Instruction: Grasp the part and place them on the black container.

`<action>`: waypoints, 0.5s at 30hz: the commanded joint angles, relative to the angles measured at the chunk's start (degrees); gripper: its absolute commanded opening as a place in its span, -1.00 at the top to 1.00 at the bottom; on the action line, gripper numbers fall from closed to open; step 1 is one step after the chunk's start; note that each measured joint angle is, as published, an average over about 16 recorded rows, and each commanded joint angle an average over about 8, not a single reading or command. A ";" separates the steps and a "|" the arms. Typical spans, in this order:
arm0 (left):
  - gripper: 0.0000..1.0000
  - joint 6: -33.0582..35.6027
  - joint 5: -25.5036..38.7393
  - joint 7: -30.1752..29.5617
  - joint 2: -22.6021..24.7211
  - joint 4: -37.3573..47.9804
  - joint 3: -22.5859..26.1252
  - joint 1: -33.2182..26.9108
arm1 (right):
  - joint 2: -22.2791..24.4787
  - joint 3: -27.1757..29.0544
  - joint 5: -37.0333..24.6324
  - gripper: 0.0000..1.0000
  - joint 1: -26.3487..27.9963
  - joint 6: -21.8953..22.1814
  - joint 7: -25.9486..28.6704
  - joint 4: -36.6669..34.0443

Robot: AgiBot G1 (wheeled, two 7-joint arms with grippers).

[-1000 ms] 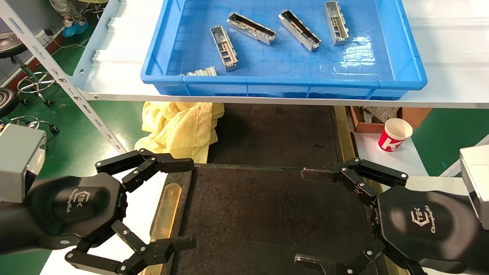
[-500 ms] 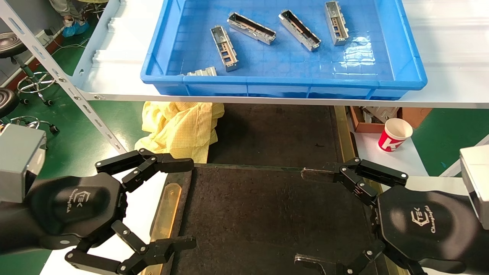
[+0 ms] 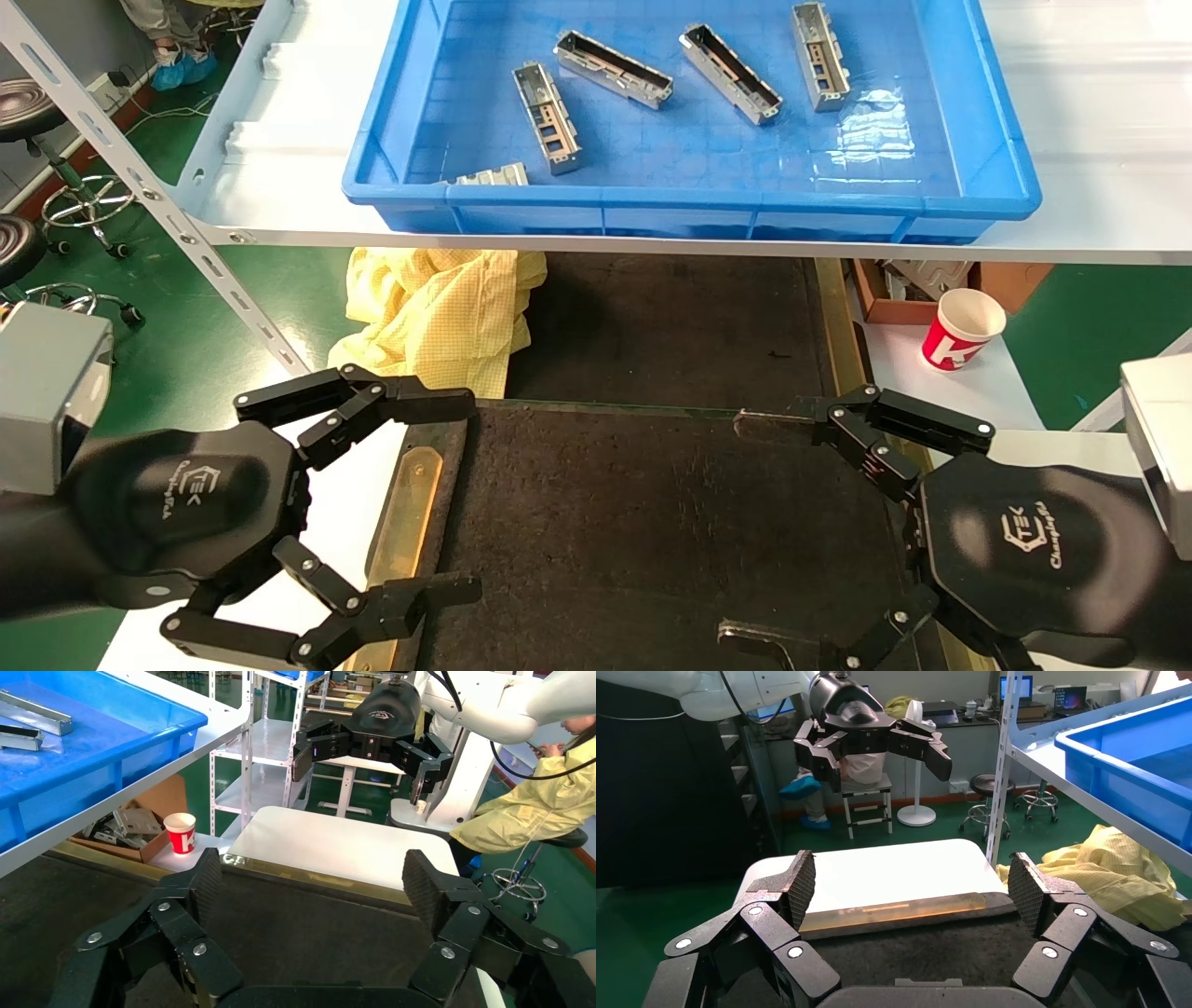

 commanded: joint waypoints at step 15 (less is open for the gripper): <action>1.00 0.00 0.00 0.00 0.00 0.00 0.00 0.00 | 0.00 0.00 0.00 -1.00 0.00 0.00 0.00 0.00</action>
